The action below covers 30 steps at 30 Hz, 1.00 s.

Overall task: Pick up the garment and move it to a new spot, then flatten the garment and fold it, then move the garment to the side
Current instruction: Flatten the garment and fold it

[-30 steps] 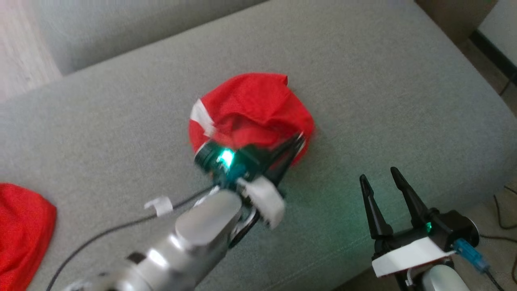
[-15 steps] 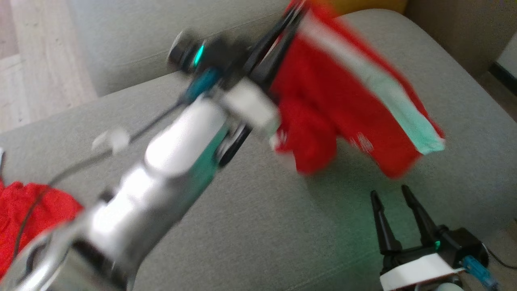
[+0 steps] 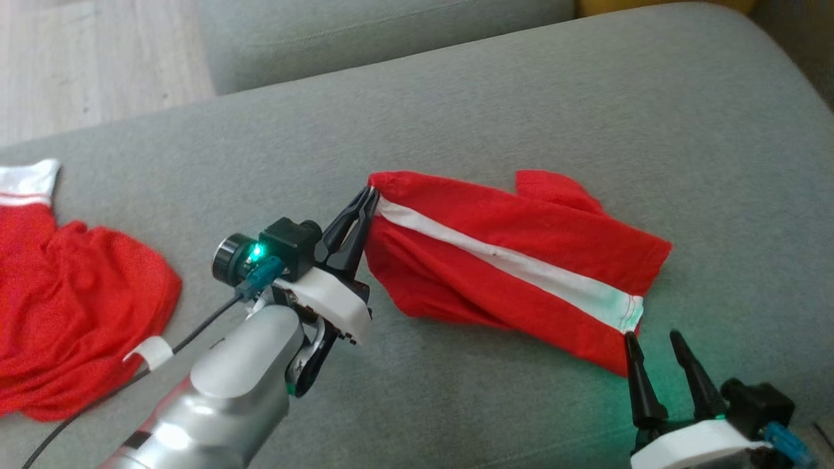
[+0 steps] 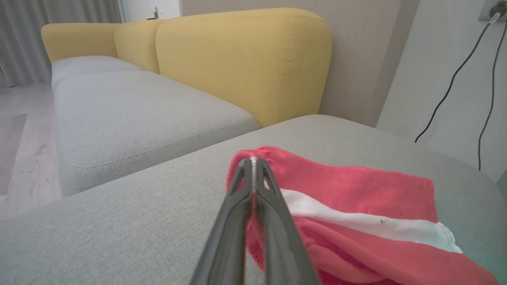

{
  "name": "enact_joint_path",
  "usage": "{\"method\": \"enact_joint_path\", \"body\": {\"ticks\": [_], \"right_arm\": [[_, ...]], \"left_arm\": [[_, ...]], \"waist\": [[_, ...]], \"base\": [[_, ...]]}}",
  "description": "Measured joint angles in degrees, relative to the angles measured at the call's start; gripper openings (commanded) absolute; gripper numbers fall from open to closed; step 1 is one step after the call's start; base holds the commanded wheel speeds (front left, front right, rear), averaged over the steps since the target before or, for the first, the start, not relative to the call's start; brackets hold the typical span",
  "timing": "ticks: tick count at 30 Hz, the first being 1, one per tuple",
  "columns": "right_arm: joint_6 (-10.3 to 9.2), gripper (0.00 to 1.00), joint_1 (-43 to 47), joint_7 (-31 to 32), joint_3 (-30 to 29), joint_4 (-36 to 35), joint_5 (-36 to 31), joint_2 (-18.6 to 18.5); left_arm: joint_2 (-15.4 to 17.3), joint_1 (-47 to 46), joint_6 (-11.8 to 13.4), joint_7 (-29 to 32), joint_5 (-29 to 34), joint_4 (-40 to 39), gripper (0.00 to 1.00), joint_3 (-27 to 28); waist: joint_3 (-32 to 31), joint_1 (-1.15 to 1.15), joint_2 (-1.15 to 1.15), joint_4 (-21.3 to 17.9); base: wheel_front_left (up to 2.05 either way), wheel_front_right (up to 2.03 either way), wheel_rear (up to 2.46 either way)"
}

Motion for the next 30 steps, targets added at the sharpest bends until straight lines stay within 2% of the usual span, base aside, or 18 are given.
{"method": "enact_joint_path", "body": {"ticks": [5, 9, 15, 23, 30], "right_arm": [[0.0, 1.0, -2.01, 0.0, 0.04, 6.53, 4.88, 0.19], [0.0, 1.0, -6.37, 0.0, 2.25, 10.83, 10.96, 0.18], [0.0, 1.0, -9.51, 0.0, 5.66, 13.49, 18.61, -0.32], [0.0, 1.0, -13.0, 0.01, 9.29, 18.18, 25.18, -2.46], [0.0, 1.0, -15.19, 0.01, 11.29, 18.06, 27.4, -3.92]], "left_arm": [[0.01, -0.07, 0.0, 0.0, 1.66, 0.09, 0.0, 1.91], [0.01, -0.1, -0.51, 0.0, 2.72, 0.23, 0.0, 3.57], [-0.19, -0.13, -1.07, 0.0, 3.94, 0.98, 0.0, 4.02], [-0.58, -0.82, -1.58, 0.0, 5.3, 1.96, 0.0, 5.37], [-1.6, -1.18, -2.04, 0.0, 6.2, 2.22, 0.0, 5.58]], "waist": [[1.13, 0.0, 0.0, 1.73], [1.92, 0.0, 0.0, 2.62], [2.8, 0.0, 0.0, 3.33], [4.03, 0.0, 0.0, 4.41], [5.05, 0.0, 0.0, 5.42]], "base": [[0.0, 0.0, 0.0], [0.0, 0.0, 0.0], [0.0, 0.0, 0.0], [0.0, 0.0, 0.0], [0.0, 0.0, 0.0]]}}
